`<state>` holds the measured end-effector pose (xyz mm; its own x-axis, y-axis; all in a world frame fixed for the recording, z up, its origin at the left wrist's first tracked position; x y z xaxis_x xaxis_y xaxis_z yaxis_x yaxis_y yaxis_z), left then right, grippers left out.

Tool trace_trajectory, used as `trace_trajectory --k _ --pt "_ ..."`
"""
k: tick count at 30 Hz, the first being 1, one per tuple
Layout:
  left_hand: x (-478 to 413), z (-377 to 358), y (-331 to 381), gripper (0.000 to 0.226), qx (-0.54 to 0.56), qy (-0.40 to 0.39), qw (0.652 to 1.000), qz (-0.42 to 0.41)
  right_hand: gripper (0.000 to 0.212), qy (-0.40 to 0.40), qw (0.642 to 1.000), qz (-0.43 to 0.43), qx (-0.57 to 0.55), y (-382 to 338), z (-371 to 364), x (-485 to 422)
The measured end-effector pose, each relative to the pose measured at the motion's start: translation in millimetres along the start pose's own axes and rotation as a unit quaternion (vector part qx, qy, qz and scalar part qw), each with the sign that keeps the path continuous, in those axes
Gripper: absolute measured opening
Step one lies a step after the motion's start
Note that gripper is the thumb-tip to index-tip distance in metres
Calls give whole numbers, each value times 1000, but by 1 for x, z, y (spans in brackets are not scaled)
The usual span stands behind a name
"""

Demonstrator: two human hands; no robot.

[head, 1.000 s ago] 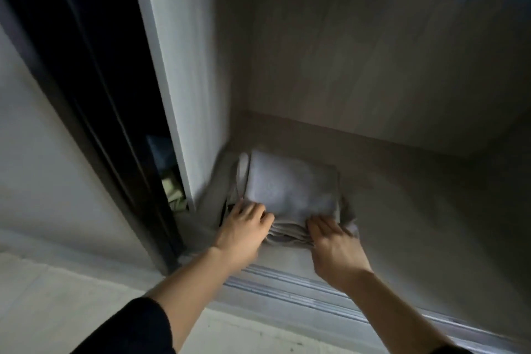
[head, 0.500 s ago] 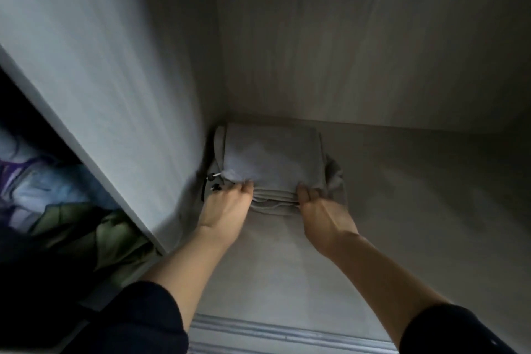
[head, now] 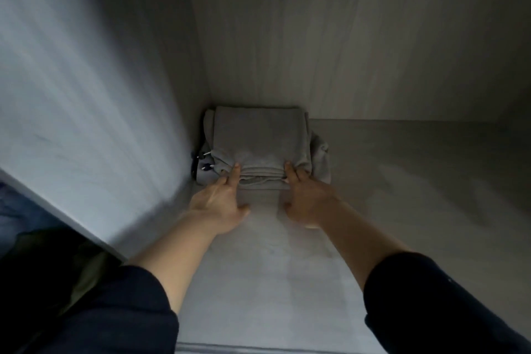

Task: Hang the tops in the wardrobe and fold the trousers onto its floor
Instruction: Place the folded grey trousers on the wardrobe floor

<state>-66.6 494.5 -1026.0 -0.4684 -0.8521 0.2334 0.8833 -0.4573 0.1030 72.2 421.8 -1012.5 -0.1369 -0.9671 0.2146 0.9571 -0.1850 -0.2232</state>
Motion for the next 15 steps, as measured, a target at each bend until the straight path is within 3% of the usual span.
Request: trace_trajectory --k 3,7,15 --pt "31 -12 4 82 -14 -35 999 -15 83 -15 999 -21 -41 -1 -4 24" --pt "72 -6 29 71 -48 26 996 -68 66 39 995 -45 -74 3 -1 73" --pt "182 50 137 54 11 -1 990 -140 59 47 985 -120 -113 22 48 238"
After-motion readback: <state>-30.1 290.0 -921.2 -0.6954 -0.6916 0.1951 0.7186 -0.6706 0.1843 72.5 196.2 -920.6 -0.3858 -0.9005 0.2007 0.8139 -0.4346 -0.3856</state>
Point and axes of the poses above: each hand's wrist, its own x-axis away from the middle knuckle, its own z-axis out of the back of the hand, y = z × x, the point moved 10 cm from there along -x, towards the middle knuckle, and after that the axes turned 4 degrees about z, right-handed, at the moved point
